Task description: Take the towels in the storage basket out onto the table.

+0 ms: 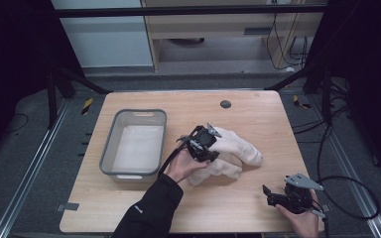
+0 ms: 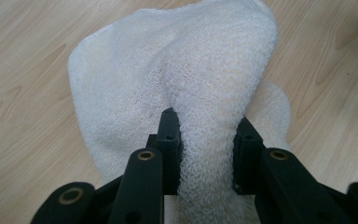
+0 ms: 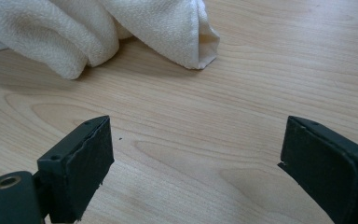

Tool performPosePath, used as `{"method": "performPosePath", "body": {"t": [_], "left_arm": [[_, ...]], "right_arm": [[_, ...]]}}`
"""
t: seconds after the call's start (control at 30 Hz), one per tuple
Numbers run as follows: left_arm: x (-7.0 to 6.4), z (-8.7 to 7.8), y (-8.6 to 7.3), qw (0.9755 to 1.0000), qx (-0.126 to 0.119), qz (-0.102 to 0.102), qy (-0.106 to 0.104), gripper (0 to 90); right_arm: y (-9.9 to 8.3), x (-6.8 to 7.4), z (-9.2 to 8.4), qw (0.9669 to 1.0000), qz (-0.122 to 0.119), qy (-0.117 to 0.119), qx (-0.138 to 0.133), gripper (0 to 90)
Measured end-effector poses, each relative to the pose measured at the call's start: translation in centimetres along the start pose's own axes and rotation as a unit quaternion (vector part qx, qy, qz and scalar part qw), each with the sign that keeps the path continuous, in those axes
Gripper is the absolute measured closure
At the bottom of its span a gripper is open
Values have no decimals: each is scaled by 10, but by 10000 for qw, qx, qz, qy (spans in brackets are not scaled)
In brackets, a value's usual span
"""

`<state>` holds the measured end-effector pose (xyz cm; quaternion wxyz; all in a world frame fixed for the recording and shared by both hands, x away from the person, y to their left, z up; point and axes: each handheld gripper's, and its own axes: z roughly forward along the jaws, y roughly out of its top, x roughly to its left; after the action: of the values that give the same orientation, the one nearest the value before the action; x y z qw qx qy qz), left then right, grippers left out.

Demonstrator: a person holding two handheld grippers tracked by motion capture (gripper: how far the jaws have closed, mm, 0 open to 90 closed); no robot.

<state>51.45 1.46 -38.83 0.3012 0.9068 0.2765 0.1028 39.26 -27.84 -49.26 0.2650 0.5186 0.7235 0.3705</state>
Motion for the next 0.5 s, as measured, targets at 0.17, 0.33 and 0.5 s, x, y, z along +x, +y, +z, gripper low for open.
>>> {"method": "performPosePath", "body": {"t": [0.17, 0.33, 0.5], "left_arm": [[4, 4, -8, 10000, -11, -56, 46, 678], [9, 9, -17, 9999, 61, -118, 57, 642], [12, 14, -23, 9997, 179, -128, 72, 584]], "right_arm": [[0, 0, 0, 10000, 27, 12, 10, 91], [0, 0, 0, 10000, 5, 10, 26, 90], [-1, 0, 1, 10000, -31, -11, 21, 88]]}}
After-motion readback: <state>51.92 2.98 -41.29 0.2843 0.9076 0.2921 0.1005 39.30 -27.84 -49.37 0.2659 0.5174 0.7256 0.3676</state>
